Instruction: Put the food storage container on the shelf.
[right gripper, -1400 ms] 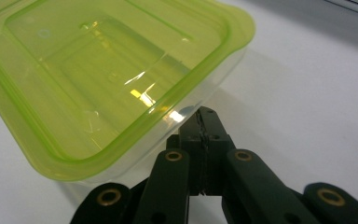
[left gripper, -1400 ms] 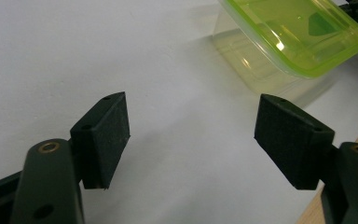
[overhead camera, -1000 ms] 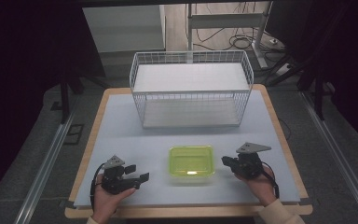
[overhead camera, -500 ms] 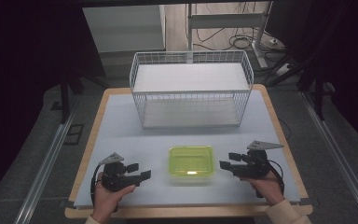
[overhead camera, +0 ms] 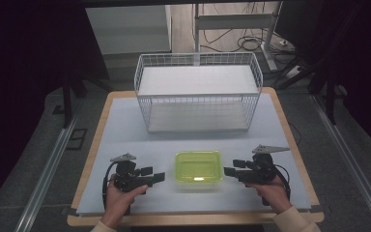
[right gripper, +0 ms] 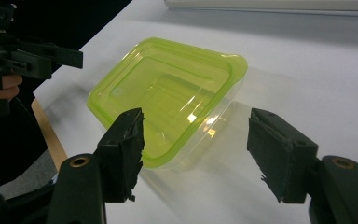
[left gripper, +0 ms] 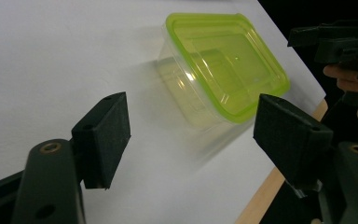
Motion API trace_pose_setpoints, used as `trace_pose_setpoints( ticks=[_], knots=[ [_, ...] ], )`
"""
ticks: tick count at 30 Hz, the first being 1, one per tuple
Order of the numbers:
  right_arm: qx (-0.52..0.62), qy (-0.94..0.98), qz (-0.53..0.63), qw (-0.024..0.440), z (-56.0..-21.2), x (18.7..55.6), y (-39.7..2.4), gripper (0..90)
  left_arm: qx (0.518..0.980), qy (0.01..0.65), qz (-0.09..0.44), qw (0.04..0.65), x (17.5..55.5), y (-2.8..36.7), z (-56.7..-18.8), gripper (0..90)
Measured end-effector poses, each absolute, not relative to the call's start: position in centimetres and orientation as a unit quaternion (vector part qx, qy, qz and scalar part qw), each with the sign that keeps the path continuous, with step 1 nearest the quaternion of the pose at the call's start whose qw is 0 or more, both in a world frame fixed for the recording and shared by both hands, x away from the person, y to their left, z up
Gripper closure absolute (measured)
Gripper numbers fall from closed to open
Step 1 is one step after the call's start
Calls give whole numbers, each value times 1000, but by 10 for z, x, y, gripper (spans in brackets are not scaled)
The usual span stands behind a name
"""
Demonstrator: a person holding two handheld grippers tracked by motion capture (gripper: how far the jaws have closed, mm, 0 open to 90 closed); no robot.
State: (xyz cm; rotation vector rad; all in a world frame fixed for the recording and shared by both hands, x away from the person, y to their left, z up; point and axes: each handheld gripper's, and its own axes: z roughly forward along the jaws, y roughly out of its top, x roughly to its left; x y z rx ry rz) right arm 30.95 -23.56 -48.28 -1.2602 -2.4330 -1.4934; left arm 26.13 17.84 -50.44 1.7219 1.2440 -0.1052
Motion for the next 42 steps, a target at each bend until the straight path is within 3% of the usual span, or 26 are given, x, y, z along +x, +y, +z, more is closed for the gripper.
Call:
trace_pose_setpoints(
  ticks=[26, 42],
  knots=[
    [-432, -777, -456, 43, -496, 324, -221, 413, 692, 531, -114, 476, 304, 149, -513, 311],
    [-464, -761, -447, 72, -507, 335, -213, 541, 690, 530, -145, 471, 312, 145, -521, 511]
  ],
)
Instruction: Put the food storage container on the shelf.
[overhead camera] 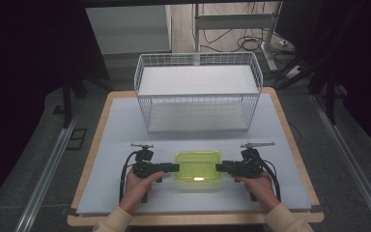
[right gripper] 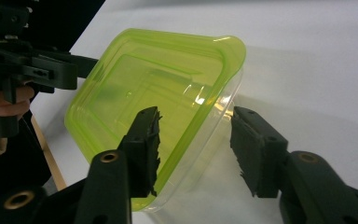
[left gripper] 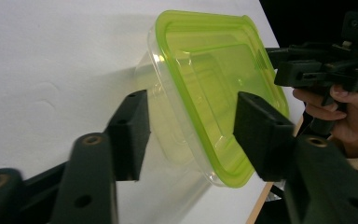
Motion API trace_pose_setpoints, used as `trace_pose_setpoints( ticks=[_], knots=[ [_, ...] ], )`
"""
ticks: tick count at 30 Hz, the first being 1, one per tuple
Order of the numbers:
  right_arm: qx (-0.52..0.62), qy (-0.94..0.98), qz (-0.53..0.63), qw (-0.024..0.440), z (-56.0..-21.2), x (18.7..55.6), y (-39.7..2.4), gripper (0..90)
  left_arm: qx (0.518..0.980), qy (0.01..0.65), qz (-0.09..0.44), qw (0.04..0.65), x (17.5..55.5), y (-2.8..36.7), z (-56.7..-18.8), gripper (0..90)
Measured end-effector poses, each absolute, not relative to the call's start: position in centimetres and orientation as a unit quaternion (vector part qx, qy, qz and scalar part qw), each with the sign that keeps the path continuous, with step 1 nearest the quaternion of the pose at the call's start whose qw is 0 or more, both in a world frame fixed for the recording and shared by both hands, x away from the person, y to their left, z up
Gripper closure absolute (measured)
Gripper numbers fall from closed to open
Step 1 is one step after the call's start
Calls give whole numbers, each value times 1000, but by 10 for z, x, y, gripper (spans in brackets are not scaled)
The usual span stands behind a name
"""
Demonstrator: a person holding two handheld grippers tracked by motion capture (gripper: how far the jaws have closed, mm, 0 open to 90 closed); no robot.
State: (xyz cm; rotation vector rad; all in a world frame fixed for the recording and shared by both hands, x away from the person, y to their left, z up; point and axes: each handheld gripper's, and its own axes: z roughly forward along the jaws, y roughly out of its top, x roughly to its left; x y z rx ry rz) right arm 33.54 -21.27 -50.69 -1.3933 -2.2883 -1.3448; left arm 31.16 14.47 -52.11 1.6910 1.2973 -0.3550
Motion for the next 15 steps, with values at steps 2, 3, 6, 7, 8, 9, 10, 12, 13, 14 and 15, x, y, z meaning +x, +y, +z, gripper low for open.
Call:
trace_pose_setpoints(
  ticks=[2, 3, 6, 7, 8, 9, 10, 12, 13, 14, 15],
  knots=[
    [-466, -760, -446, 81, -507, 336, -213, 571, 688, 529, -150, 473, 312, 145, -523, 531],
    [-468, -756, -448, 89, -508, 336, -214, 594, 689, 527, -155, 472, 312, 145, -524, 541],
    [-470, -752, -449, 104, -510, 337, -216, 630, 689, 525, -162, 474, 312, 144, -525, 557],
    [-470, -752, -449, 104, -510, 337, -216, 630, 689, 525, -162, 474, 312, 144, -525, 570],
    [-469, -754, -448, 106, -511, 337, -216, 664, 690, 522, -167, 472, 312, 143, -526, 596],
    [-469, -756, -445, 105, -511, 337, -215, 668, 690, 522, -167, 472, 312, 143, -526, 616],
    [-469, -756, -445, 105, -511, 337, -215, 668, 692, 521, -167, 470, 311, 142, -526, 616],
    [-469, -754, -447, 112, -512, 337, -214, 697, 695, 520, -167, 468, 310, 140, -526, 705],
    [-470, -754, -446, 109, -512, 337, -213, 700, 696, 518, -168, 468, 310, 140, -526, 725],
    [-470, -754, -445, 108, -512, 336, -213, 705, 695, 518, -168, 469, 309, 140, -526, 731],
    [-471, -754, -445, 109, -512, 336, -213, 713, 695, 518, -169, 469, 309, 140, -526, 738]
  ],
)
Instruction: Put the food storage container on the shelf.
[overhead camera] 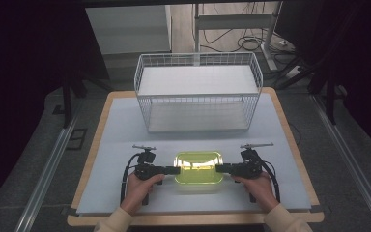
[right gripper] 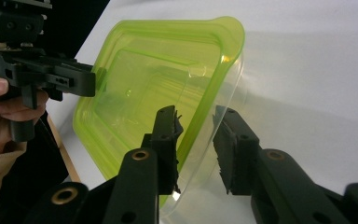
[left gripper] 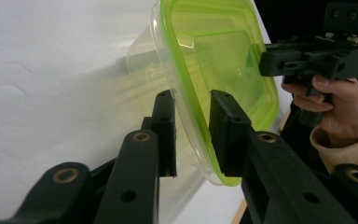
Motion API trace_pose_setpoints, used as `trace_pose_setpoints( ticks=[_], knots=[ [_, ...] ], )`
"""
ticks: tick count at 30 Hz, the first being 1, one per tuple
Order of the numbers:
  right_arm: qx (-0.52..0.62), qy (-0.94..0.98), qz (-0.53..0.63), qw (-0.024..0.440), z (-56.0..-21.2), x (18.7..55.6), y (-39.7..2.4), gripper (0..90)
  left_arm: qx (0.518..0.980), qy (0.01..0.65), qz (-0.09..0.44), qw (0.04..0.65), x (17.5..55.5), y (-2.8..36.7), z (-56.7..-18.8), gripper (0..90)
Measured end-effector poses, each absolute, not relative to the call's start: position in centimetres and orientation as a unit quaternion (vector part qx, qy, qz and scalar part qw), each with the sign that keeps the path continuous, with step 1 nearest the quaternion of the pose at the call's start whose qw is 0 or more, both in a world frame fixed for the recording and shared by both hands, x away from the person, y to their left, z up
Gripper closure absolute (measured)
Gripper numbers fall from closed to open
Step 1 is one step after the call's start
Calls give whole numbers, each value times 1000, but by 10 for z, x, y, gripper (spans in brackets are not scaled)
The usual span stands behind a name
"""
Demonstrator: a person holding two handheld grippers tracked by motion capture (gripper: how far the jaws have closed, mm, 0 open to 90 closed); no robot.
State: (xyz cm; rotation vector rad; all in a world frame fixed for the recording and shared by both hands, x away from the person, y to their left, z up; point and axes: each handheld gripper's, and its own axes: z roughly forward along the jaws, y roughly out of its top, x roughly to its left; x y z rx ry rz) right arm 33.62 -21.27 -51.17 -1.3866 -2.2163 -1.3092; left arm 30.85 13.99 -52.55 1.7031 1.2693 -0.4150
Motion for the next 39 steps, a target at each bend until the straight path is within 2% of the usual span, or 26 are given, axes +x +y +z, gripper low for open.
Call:
trace_pose_setpoints(
  ticks=[10, 39],
  knots=[
    [-480, -736, -463, 112, -503, 334, -218, 805, 692, 509, -158, 487, 298, 140, -516, 818],
    [-449, -734, -503, 81, -468, 328, -215, 805, 694, 484, -119, 520, 294, 147, -482, 820]
  ],
)
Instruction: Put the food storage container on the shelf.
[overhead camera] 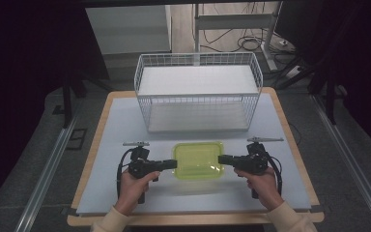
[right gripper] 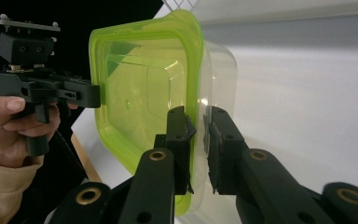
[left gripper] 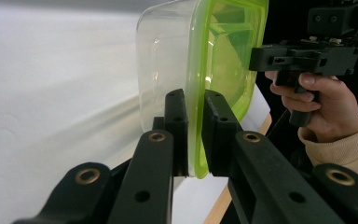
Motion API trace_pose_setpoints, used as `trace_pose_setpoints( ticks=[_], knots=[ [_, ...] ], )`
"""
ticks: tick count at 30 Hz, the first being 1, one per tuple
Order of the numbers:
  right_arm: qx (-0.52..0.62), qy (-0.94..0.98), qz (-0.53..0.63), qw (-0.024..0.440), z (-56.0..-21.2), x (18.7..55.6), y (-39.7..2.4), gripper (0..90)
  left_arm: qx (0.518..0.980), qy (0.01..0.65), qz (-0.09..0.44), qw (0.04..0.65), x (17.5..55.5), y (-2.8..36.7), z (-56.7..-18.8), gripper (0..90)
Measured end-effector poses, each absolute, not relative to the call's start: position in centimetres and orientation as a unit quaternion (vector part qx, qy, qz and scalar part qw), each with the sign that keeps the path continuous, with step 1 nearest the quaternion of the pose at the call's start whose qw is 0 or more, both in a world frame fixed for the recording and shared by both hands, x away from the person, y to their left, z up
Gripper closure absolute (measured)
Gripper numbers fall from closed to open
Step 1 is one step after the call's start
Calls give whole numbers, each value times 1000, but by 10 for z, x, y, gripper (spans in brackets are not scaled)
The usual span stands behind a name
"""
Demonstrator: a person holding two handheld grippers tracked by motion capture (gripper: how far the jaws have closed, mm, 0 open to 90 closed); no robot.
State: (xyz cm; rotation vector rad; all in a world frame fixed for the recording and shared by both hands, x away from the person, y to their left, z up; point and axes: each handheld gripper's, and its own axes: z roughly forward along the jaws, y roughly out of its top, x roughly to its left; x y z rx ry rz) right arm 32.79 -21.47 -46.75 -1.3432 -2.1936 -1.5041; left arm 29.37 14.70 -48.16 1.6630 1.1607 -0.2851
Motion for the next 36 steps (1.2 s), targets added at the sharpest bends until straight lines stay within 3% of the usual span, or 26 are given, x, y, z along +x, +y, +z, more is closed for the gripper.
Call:
trace_pose_setpoints(
  ticks=[36],
  knots=[
    [-430, -740, -516, 40, -415, 349, -198, 805, 687, 481, -93, 536, 318, 160, -437, 819]
  ],
)
